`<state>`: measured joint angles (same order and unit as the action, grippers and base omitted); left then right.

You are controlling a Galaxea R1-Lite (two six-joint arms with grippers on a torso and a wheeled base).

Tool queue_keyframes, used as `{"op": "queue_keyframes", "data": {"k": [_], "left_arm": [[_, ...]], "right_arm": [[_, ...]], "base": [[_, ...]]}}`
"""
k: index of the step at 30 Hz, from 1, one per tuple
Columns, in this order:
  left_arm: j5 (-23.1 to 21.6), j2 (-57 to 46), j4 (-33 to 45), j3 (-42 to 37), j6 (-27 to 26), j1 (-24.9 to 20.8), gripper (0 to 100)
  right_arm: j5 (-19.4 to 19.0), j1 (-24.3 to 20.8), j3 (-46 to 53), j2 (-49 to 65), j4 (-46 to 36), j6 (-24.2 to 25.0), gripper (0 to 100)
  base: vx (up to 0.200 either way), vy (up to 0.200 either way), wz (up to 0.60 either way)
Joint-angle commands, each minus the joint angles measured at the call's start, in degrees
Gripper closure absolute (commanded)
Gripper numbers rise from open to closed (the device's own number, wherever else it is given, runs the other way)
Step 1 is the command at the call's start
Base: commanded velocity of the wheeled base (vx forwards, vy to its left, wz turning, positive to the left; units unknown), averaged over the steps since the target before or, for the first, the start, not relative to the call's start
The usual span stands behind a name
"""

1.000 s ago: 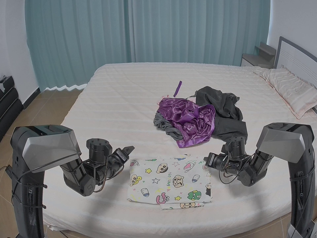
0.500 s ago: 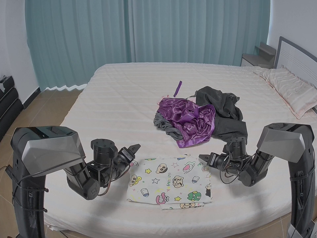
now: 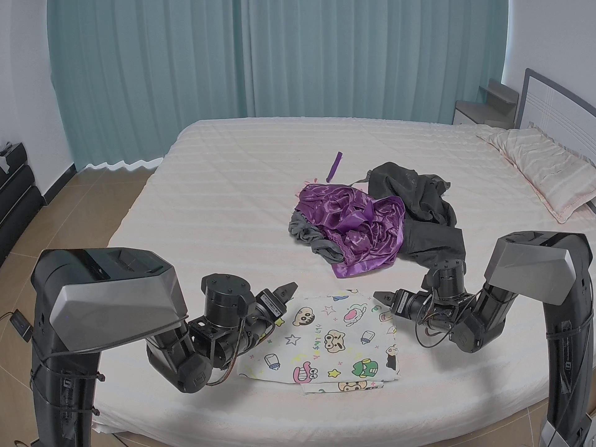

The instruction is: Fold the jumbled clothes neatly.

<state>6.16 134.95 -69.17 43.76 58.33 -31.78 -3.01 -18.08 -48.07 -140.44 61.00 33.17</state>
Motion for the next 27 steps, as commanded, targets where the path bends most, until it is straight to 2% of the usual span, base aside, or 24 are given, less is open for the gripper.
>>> {"op": "queue_keyframes", "data": {"k": [1,3,6,12,22,27], "left_arm": [[0.26,2.95,0.18,-0.70,-2.79,-1.27,0],[0.79,5.32,0.09,-0.35,-5.42,-2.32,0],[2.28,5.76,0.35,-0.08,-6.48,-2.41,0],[2.63,6.03,0.18,0.01,-6.65,-2.67,0],[6.94,0.49,-4.92,-0.08,-6.74,-0.74,0],[8.26,-8.04,-4.83,-2.37,-12.98,2.95,0]], "right_arm": [[0.02,-0.03,0.34,0.34,-0.01,0.05,0],[0.02,-0.03,0.43,0.51,-0.01,0.05,0],[0.02,-0.03,0.87,0.69,-0.01,0.05,0],[0.37,-0.11,1.49,0.87,0.17,0.05,0],[0.55,-0.38,3.68,10.88,0.08,0.14,0],[5.03,-2.05,6.93,18.44,-0.36,-0.48,0]], "base": [[0.000,0.000,0.00],[0.000,0.000,0.00],[0.000,0.000,0.00],[0.000,0.000,0.00],[0.000,0.000,0.00],[0.000,0.000,0.00]]}}
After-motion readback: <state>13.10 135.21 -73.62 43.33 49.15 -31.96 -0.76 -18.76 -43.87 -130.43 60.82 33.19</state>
